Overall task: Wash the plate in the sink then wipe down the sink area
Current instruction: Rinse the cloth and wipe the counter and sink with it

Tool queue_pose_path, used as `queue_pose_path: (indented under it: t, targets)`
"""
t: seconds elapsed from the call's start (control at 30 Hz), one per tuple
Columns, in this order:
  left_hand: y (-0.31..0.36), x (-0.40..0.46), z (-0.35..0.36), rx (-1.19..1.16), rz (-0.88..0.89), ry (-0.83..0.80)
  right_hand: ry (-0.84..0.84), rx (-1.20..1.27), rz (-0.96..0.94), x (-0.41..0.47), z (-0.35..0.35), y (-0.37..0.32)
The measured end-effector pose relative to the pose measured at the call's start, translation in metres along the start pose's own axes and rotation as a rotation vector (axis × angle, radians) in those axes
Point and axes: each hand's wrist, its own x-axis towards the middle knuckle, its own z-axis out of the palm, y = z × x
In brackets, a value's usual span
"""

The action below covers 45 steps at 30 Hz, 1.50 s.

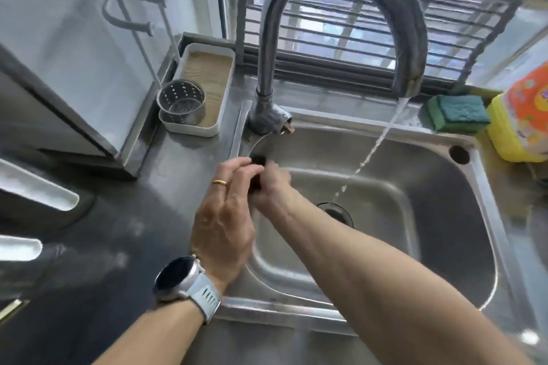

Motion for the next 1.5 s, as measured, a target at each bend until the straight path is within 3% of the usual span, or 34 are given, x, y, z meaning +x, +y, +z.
queue_pose_path:
  t: [0.07, 0.13, 0.23, 0.27, 0.3, 0.37, 0.43, 0.6, 0.7, 0.93, 1.0, 1.13, 1.27, 1.33, 1.4, 1.5]
  targets:
    - [-0.002, 0.003, 0.0, 0.009, 0.032, -0.009, 0.092, -0.17, -0.173, 0.012, 0.001, -0.028]
    - [-0.004, 0.003, -0.004, 0.004, 0.042, -0.026, 0.147, -0.502, -0.327, 0.017, -0.002, -0.042]
    - [-0.008, -0.001, -0.016, 0.005, 0.052, -0.016, 0.208, -0.825, -0.279, 0.011, 0.017, -0.034]
    - [-0.009, -0.001, -0.02, 0.007, 0.054, -0.003, 0.184, -0.851, -0.397, 0.019, 0.019, -0.019]
    - [-0.01, 0.0, -0.022, 0.006, 0.052, 0.012, 0.16, -0.783, -0.367, 0.022, 0.025, -0.009]
    - [-0.012, 0.002, -0.025, 0.008, 0.041, 0.034, 0.06, -0.406, -0.189, 0.025, 0.029, 0.008]
    - [-0.014, 0.003, -0.022, 0.019, 0.046, 0.014, -0.005, -0.455, -0.24, 0.008, 0.008, 0.029]
    - [-0.015, -0.01, -0.002, 0.159, 0.122, -0.126, -0.449, -1.249, -0.168, -0.042, -0.075, 0.067]
    - [-0.016, -0.019, 0.008, 0.297, 0.223, -0.205, -0.631, -1.501, -0.132, -0.042, -0.116, 0.052]
    - [-0.019, -0.017, 0.012, 0.316, 0.23, -0.257, -0.524, -2.13, -0.04, -0.008, -0.266, -0.008]
    - [-0.018, -0.016, 0.014, 0.309, 0.222, -0.255, -0.56, -2.247, -0.076, -0.006, -0.294, -0.024]
    - [-0.019, -0.015, 0.014, 0.294, 0.216, -0.27, -0.829, -2.097, -0.357, 0.008, -0.275, -0.007]
    - [-0.019, -0.014, 0.013, 0.286, 0.213, -0.286, -1.06, -2.112, -0.841, 0.05, -0.2, 0.044]
    - [-0.018, -0.015, 0.013, 0.282, 0.21, -0.285, -1.037, -2.07, -1.087, 0.076, -0.167, 0.052]
    - [-0.019, -0.015, 0.014, 0.278, 0.21, -0.286, -0.884, -2.068, -1.265, 0.106, -0.151, 0.036]
    - [-0.021, -0.015, 0.015, 0.285, 0.213, -0.293, -0.648, -2.114, -1.361, 0.139, -0.169, -0.019]
